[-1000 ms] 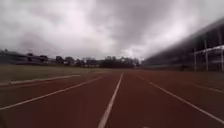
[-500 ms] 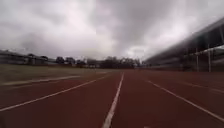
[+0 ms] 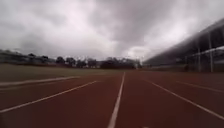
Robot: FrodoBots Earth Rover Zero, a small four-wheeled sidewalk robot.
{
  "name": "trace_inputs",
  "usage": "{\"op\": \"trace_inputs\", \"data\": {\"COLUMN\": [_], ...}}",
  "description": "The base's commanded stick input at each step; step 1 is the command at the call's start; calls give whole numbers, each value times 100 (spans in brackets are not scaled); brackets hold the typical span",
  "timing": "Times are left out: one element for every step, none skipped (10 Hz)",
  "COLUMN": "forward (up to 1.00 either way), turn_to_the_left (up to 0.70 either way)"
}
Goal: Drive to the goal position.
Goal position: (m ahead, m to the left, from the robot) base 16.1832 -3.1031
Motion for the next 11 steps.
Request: {"op": "trace_inputs", "data": {"forward": [70, 70, 70, 70, 70, 70, 70, 70, 70, 70, 70], "turn_to_the_left": [0, 0, 0, 0, 0, 0, 0, -14, -31, -35, -35]}}
